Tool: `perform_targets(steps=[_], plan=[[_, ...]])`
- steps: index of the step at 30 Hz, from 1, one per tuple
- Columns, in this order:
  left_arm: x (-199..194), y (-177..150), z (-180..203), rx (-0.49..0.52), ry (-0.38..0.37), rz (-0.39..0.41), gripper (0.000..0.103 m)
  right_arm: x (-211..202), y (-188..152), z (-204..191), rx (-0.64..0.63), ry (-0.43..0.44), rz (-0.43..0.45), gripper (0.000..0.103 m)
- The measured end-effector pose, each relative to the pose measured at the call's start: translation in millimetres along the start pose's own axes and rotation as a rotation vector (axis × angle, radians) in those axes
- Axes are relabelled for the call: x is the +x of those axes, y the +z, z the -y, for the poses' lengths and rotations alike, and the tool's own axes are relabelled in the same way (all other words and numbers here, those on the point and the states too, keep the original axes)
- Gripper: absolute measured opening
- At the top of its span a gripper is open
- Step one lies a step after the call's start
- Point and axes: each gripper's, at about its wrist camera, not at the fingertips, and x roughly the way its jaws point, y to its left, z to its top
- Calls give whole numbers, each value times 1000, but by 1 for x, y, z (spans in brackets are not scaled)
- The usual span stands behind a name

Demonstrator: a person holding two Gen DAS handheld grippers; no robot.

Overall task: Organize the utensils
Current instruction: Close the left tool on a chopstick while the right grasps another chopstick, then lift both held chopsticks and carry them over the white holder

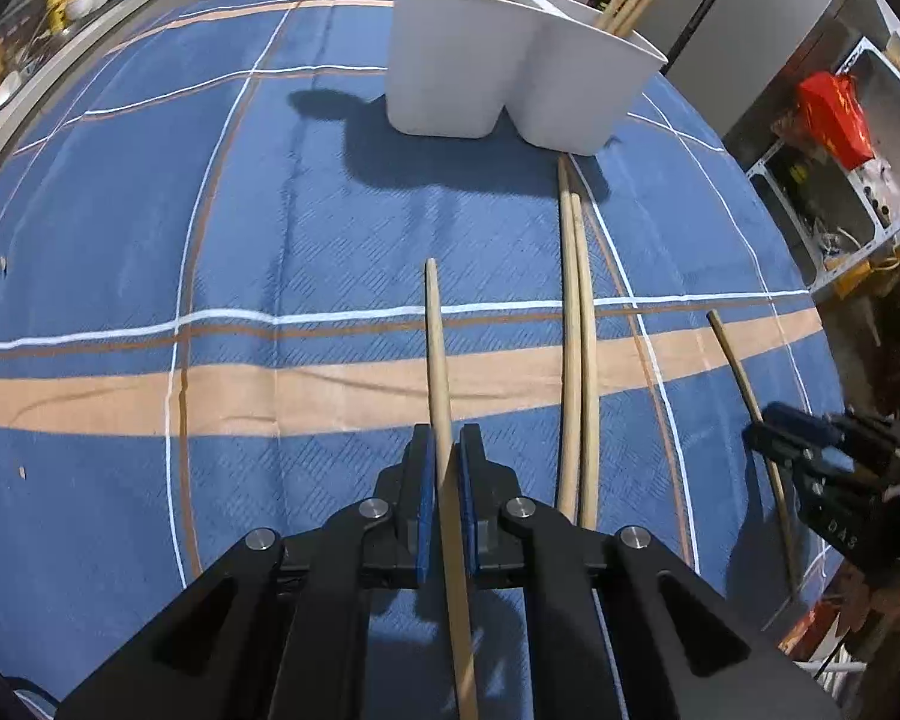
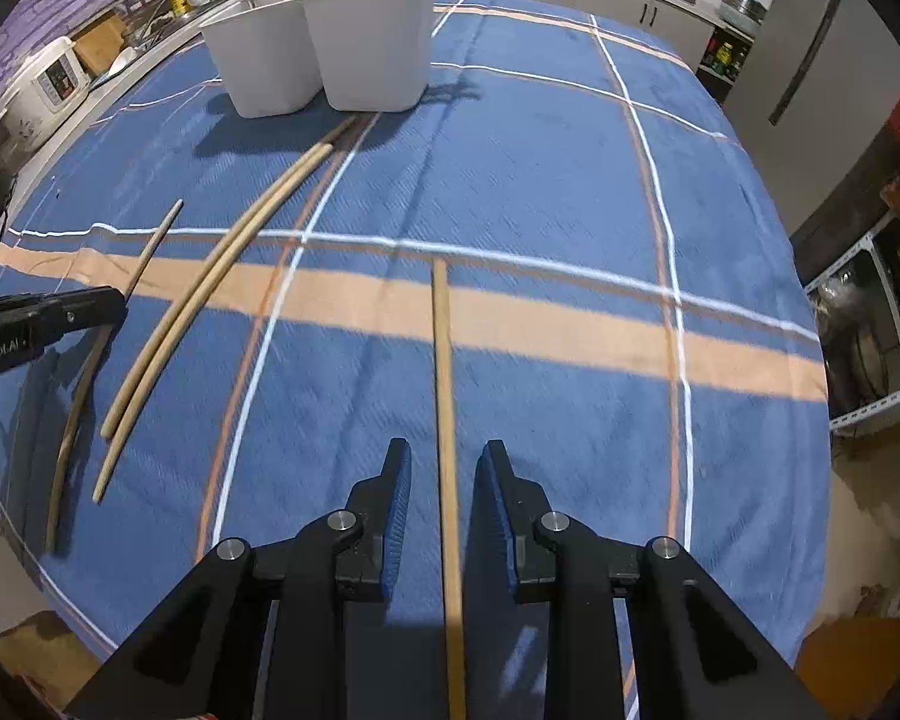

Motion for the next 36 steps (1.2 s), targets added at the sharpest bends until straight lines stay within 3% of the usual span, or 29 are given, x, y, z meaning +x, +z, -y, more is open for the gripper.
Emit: perform_targets(steps=[6, 9, 10, 14, 15, 16, 20, 25, 36], plan=[[3, 6, 5, 48, -7, -18, 12, 4, 9, 0, -5, 17, -70, 26], [6, 10, 8, 77, -30, -29, 21, 5, 14, 0, -29, 26, -116, 26], [8, 13, 9, 91, -53, -39, 28, 6, 14, -2, -41, 29, -124, 25], [11, 17, 15, 138, -48, -56, 29, 6, 17, -10, -62, 34, -127, 13], [12, 17, 17, 147, -35, -50, 21, 6, 17, -12, -65, 28, -112, 11], [13, 17, 17, 145, -25, -50, 5, 5, 16, -14, -66, 20, -96, 7], [8, 12, 10, 79, -47, -21, 5, 1, 4, -21, -37, 30, 14, 6], [-21, -2, 6, 39, -76, 67, 5, -14, -13, -14, 77, 134, 112, 6], [-93, -22, 15, 53, -61, 285, 6, -76, -29, -4, 230, 232, 326, 6]])
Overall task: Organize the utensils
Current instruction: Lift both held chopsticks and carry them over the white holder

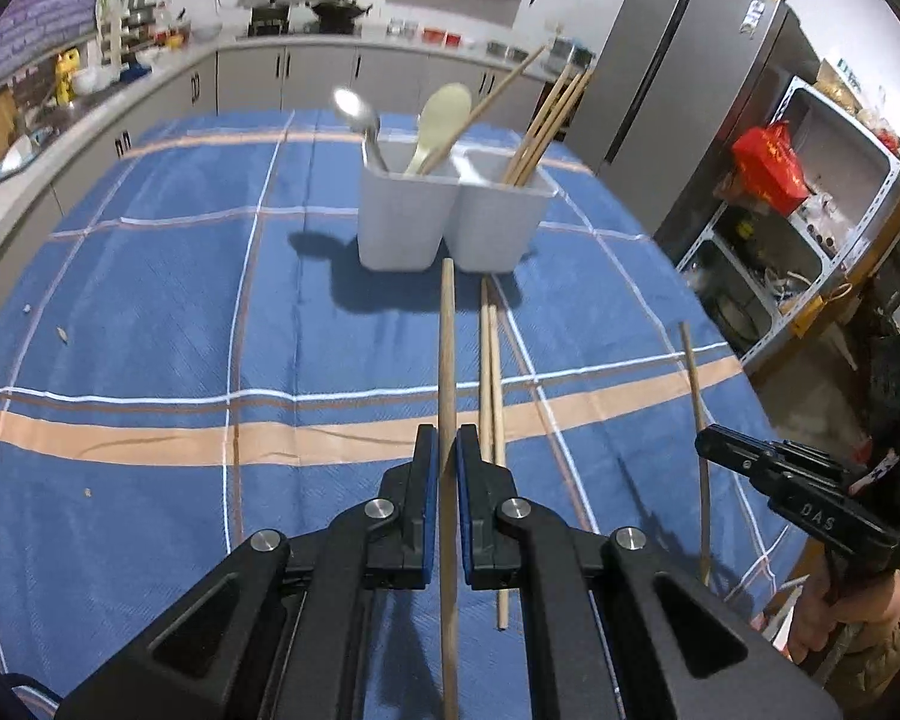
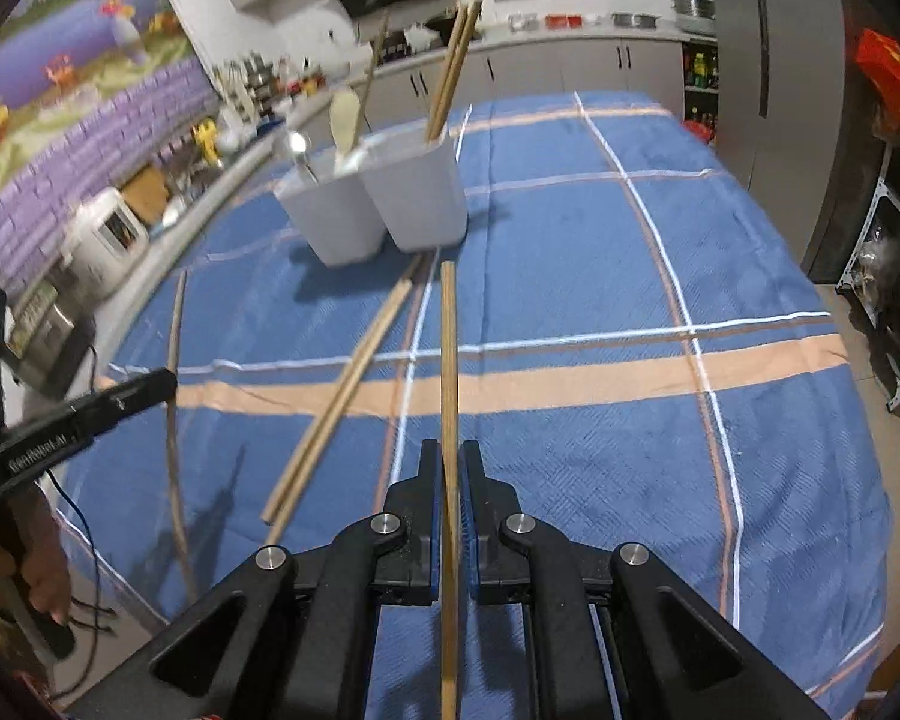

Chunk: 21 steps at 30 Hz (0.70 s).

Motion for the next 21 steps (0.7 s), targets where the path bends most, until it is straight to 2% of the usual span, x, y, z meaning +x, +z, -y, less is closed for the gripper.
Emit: perform_targets(steps=[6, 12, 21], plan=[[-31, -7, 11, 31, 28, 75, 6, -27, -4, -4, 23, 25, 78, 6], [-57, -9, 18, 38, 20, 130, 5, -48, -8, -7, 37, 47, 127, 6], [-89, -8, 29, 74, 26, 212, 5, -78, -9, -18, 2, 53, 204, 6]])
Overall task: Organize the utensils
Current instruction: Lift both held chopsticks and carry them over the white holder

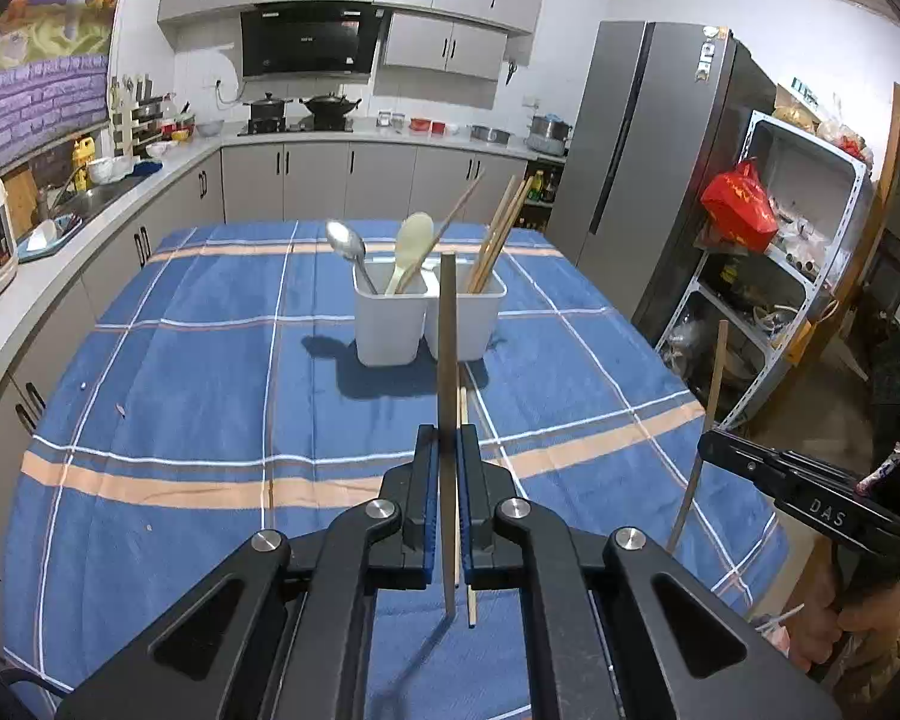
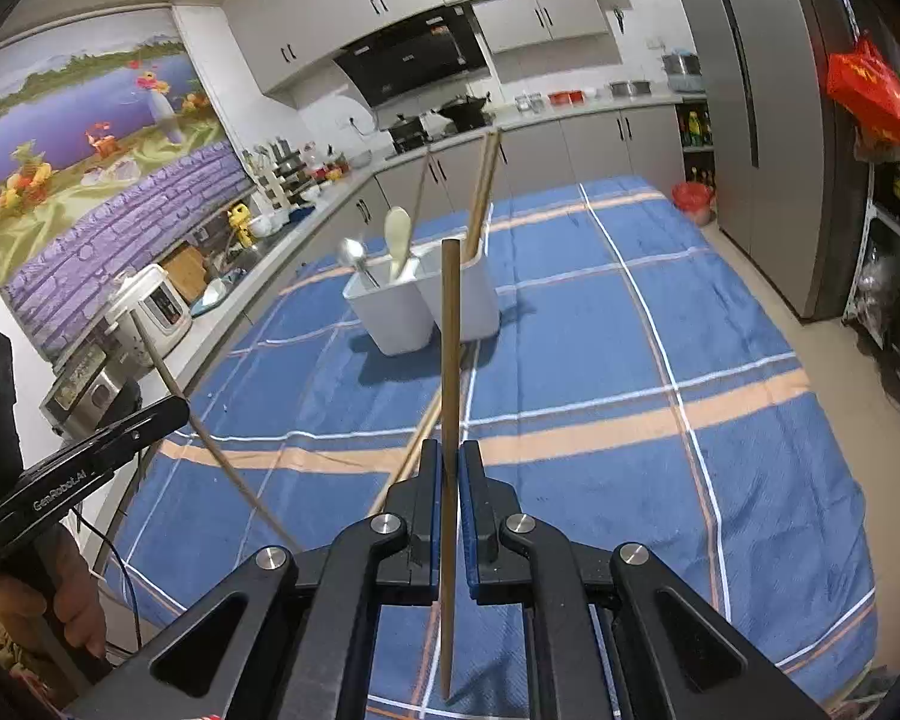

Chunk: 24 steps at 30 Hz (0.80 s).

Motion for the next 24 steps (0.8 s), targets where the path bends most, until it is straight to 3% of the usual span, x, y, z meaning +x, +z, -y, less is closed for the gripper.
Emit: perform_targets(steps=[14, 24], plan=[[-19, 31, -10, -26, -22, 74, 5, -15, 33, -16, -43, 5, 98, 6], [-16, 107, -34, -41, 1, 174, 5, 4, 102, -21, -41, 4, 210, 6]])
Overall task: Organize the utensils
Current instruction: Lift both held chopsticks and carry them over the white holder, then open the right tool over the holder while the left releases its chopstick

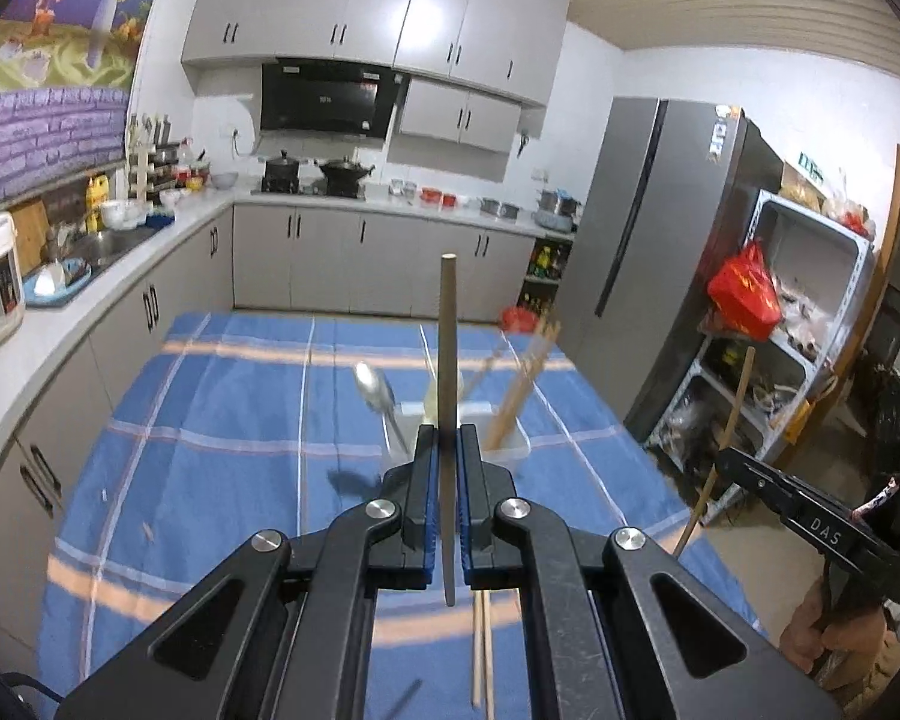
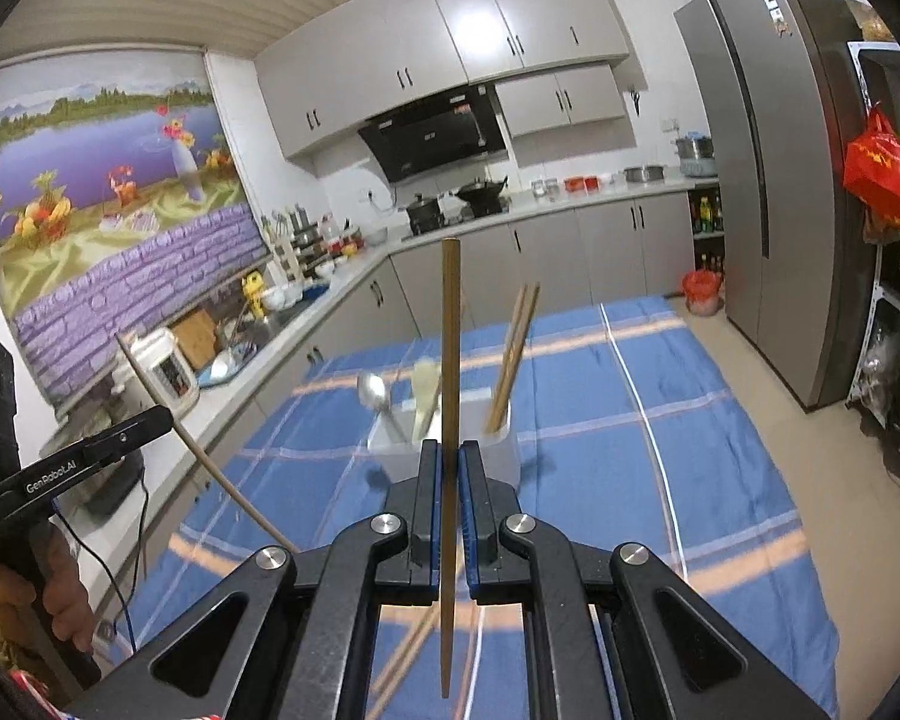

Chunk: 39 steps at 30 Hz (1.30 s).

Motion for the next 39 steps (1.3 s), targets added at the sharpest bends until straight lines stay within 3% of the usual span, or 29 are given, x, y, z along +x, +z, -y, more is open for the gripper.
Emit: perform_targets(steps=[10, 17, 22, 26, 34, 39], plan=[[81, 77, -4, 61, 36, 22, 5, 75, 75, -6, 26, -3, 112, 6], [161, 88, -16, 74, 39, -49, 5, 154, 102, -4, 7, -83, 117, 6], [213, 70, -26, 56, 25, -149, 5, 203, 82, 11, 10, -134, 11, 6], [231, 56, -30, 46, 2, -188, 5, 221, 63, 24, 29, -141, -65, 6], [237, 46, -37, 18, -24, -218, 6, 228, 42, 32, 43, -128, -125, 7], [226, 46, -39, 4, -30, -210, 7, 220, 40, 31, 50, -130, -131, 16]])
